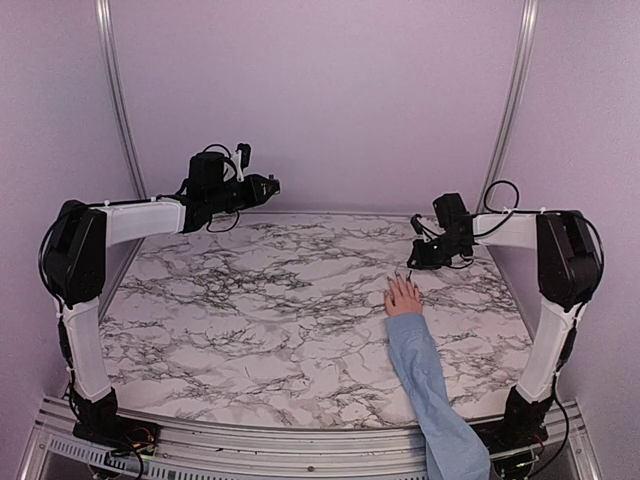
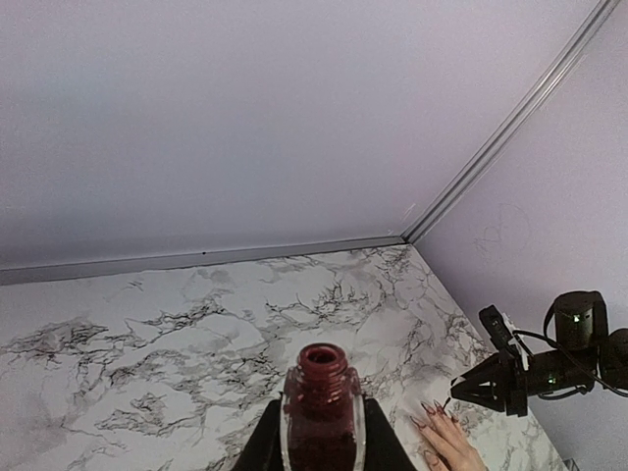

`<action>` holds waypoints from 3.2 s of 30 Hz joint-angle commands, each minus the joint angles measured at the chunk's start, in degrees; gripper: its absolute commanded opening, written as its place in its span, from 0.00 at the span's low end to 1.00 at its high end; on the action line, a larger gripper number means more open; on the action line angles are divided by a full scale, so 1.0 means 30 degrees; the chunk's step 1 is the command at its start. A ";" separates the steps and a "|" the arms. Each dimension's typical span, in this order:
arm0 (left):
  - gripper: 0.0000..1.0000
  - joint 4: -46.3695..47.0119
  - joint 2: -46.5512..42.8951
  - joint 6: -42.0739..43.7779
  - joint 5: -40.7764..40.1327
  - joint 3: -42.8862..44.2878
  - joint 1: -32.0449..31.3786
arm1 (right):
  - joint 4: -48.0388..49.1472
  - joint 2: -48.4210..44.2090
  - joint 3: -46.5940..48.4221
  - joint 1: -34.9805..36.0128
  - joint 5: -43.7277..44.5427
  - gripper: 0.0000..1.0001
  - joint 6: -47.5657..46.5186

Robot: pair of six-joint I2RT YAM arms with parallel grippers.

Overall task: Paint the nails
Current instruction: Paint the nail polish on the nail.

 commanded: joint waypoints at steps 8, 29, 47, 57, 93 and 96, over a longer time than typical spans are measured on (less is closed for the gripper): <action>0.00 0.0822 0.0197 0.0139 0.0205 0.0164 0.0124 | 0.0468 0.0808 0.0982 -0.0166 -0.0140 0.00 0.0400; 0.00 0.0822 0.0267 0.0130 0.0136 0.0077 0.0128 | 0.0351 0.1468 0.1660 -0.0172 -0.0232 0.00 0.0460; 0.00 0.0822 0.0206 0.0216 0.0170 0.0046 0.0139 | -0.0137 0.1424 0.2871 -0.0165 -0.0197 0.00 0.0315; 0.00 0.0822 0.0025 0.0289 0.0265 -0.0095 0.0146 | -0.0112 0.0020 0.1642 -0.0186 -0.0112 0.00 0.0107; 0.00 0.0822 0.0019 0.0288 0.0234 -0.0303 0.0228 | 0.0243 0.1195 0.1377 -0.0253 -0.0223 0.00 0.0400; 0.00 0.0822 0.0071 0.0260 0.0230 -0.0235 0.0241 | 0.0238 0.1310 0.1491 -0.0251 -0.0232 0.00 0.0393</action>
